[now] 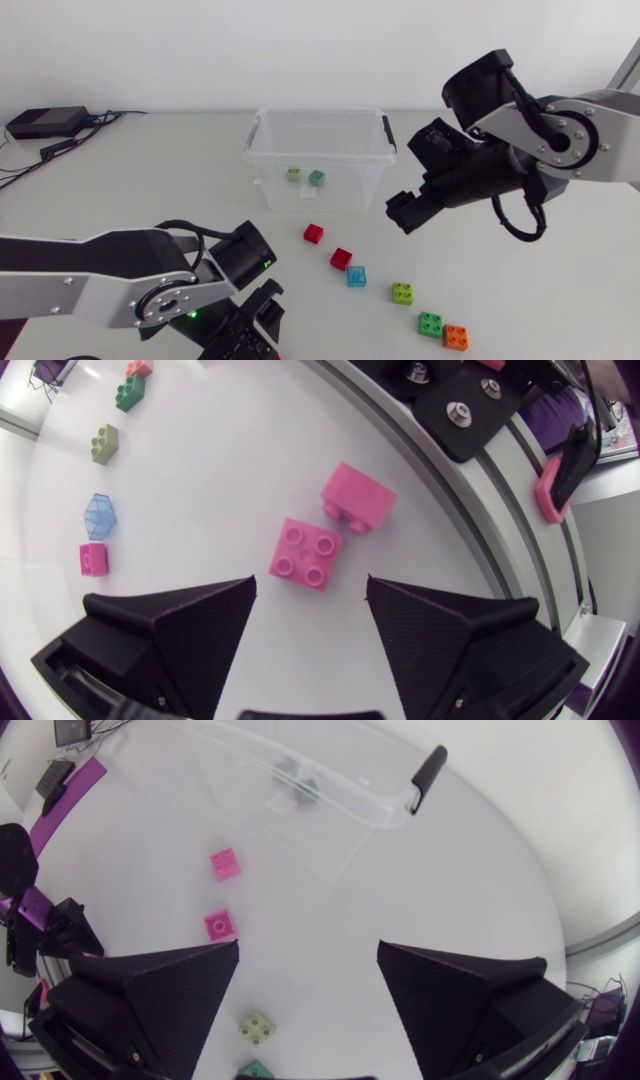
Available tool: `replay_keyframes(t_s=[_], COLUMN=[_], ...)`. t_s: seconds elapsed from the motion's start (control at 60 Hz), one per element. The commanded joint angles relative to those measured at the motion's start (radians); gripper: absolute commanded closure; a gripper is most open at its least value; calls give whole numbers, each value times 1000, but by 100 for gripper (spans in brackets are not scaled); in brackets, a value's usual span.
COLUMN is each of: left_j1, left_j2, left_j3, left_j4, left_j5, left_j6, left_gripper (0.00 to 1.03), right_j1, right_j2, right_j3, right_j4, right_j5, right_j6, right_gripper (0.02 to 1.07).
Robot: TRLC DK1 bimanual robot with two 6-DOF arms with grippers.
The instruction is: Pick up the duplo bricks and place them in the container
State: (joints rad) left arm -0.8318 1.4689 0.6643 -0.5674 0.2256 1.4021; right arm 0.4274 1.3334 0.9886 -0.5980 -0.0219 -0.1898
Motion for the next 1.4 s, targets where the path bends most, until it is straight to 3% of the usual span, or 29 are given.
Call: replay_keyframes(t_s=[0.0,0.05,0.1,0.217,0.267,0.333,0.367,0.4,0.467,0.583,0.7,0.833,1.017,1.083,1.15,1.333,1.383], left_j1=[-13,-18,-27,-44,-50,-61,-69,-69,-69,-50,16,103,247,284,309,332,352], left_j2=[33,48,64,88,93,97,102,103,103,85,21,-85,-245,-271,-282,-249,-217], left_j3=[43,52,55,60,61,61,60,60,60,55,49,54,47,49,57,81,115], left_j4=[-11,-11,-11,-11,-11,-9,-6,-2,17,17,20,55,253,356,459,689,727], left_j5=[-5,-3,-3,1,8,11,24,32,38,38,38,38,66,66,66,11,-9], left_j6=[46,49,55,58,64,74,75,72,54,18,-9,-63,-215,-295,-391,-586,-647], left_gripper=[27,27,36,41,49,65,86,95,96,96,96,96,96,96,96,96,96], right_j1=[-19,-19,-19,-29,-35,-47,-55,-61,-68,-70,-70,-44,-22,-16,-16,-7,4], right_j2=[-37,-50,-50,-25,10,50,69,87,151,290,391,483,550,561,561,589,595], right_j3=[-30,-47,-53,-57,-42,-27,-19,-5,36,116,156,174,196,197,191,170,168], right_j4=[-51,-74,-106,-183,-249,-292,-292,-306,-342,-410,-433,-437,-457,-457,-453,-448,-447], right_j5=[-4,-4,-9,-10,-15,-32,-46,-50,-112,-113,-133,-135,-138,-142,-142,-141,-142], right_j6=[39,43,47,82,113,155,196,217,247,380,449,475,484,489,490,487,487], right_gripper=[7,7,7,7,7,7,7,7,7,7,20,20,21,30,38,40,45])
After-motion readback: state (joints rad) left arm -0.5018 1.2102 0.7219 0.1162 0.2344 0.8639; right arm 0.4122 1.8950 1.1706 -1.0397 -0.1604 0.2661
